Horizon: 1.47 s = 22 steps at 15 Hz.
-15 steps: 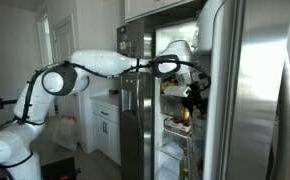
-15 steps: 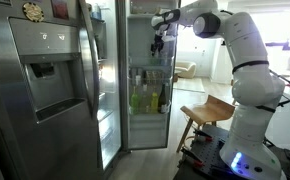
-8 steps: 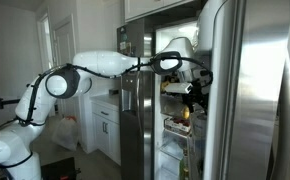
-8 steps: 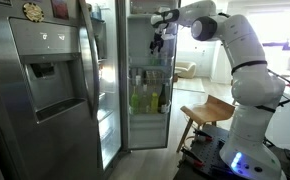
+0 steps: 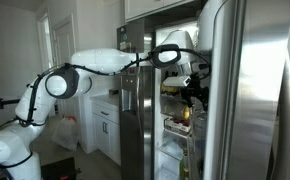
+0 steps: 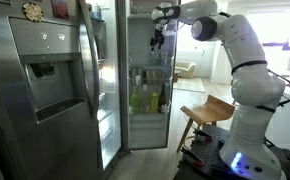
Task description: Remove the green can from the stool and place it in the fridge
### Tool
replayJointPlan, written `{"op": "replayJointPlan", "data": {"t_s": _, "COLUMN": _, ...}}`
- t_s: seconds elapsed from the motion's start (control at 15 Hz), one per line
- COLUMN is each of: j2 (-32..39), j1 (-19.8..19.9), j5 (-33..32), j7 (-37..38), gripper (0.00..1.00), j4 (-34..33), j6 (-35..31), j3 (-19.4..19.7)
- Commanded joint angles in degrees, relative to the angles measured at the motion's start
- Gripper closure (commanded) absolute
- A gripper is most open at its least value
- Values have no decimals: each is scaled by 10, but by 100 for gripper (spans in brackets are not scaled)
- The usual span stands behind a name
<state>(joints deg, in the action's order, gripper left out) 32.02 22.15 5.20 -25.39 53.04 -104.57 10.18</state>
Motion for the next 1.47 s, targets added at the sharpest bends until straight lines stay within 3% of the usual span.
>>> {"op": "replayJointPlan", "data": {"t_s": 0.0, "j2": -12, "j1": 1, "j5": 5, "j7": 3, "gripper": 0, "j4": -3, "j6": 32, "j3": -2}}
{"op": "replayJointPlan", "data": {"t_s": 0.67, "j2": -46, "j1": -8, "j5": -5, "j7": -24, "gripper": 0, "j4": 21, "j6": 84, "j3": -3}}
{"op": "replayJointPlan", "data": {"t_s": 1.4, "j2": -57, "j1": -13, "j5": -29, "j7": -166, "gripper": 0, "j4": 18, "j6": 171, "j3": -2}}
